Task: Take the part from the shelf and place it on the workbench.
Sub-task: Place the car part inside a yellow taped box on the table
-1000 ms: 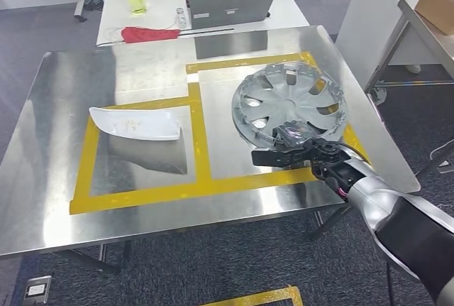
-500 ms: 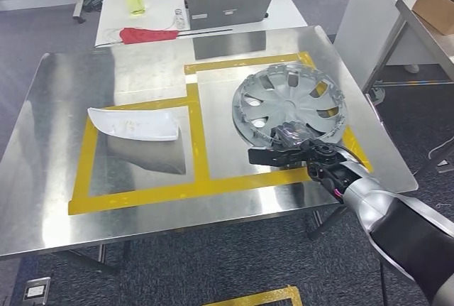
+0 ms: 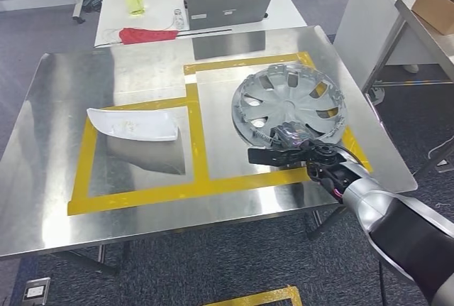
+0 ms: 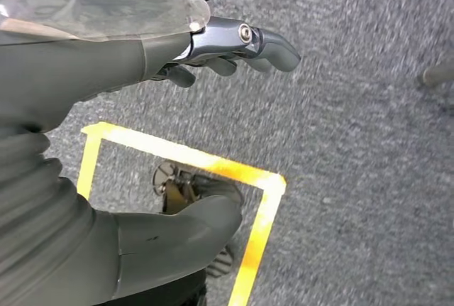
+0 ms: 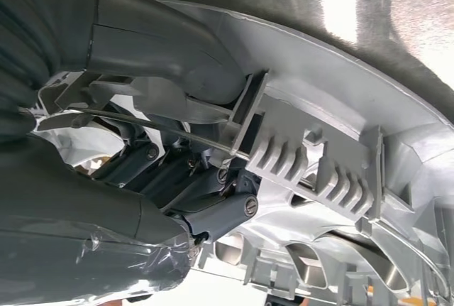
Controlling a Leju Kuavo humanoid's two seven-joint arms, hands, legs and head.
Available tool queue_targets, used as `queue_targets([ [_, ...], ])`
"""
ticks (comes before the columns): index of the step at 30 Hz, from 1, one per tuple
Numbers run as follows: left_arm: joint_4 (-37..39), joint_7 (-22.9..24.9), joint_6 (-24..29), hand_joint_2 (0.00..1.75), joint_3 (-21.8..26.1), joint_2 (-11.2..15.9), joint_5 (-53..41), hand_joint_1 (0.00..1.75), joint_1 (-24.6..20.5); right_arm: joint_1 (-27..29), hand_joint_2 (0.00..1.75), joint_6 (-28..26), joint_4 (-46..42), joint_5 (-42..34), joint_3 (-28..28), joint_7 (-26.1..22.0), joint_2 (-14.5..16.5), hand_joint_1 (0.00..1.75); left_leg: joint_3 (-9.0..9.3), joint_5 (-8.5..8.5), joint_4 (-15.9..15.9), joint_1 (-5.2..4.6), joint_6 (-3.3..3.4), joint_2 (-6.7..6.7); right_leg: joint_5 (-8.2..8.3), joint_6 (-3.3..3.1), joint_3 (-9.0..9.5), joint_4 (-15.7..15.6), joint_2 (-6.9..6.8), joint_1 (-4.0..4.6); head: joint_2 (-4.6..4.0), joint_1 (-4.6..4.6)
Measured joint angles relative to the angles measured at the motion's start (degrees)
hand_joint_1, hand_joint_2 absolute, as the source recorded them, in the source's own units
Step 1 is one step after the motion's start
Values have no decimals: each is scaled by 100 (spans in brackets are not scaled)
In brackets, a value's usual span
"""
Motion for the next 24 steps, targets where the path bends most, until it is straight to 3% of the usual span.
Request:
queue_targets([
  [9,-1,177,263,175,10,10,82,0,2,17,175,-59,34,-13,-7,-7,0,175,1,-1,0,0,0,0,0,0,3,0,0,0,0,1],
  [13,-1,204,267,175,10,12,50,0,2,21,0,-59,43,-36,-8,-7,0,0,2,-1,0,0,0,0,0,0,4,-1,0,-1,0,0],
  [15,-1,204,286,175,10,13,22,0,1,31,0,-60,46,-67,-9,-8,0,0,4,-2,0,0,-2,2,0,0,4,-1,5,-1,0,2],
  [19,-1,248,350,0,10,15,40,0,0,46,0,-67,48,-91,-10,-10,0,0,10,-6,0,0,-8,8,0,0,7,-1,15,-1,0,0],
  [24,-1,342,331,0,10,15,66,0,5,81,0,-64,63,-86,-10,1,2,0,13,-6,0,0,-8,8,1,-1,11,-1,15,-1,0,0],
])
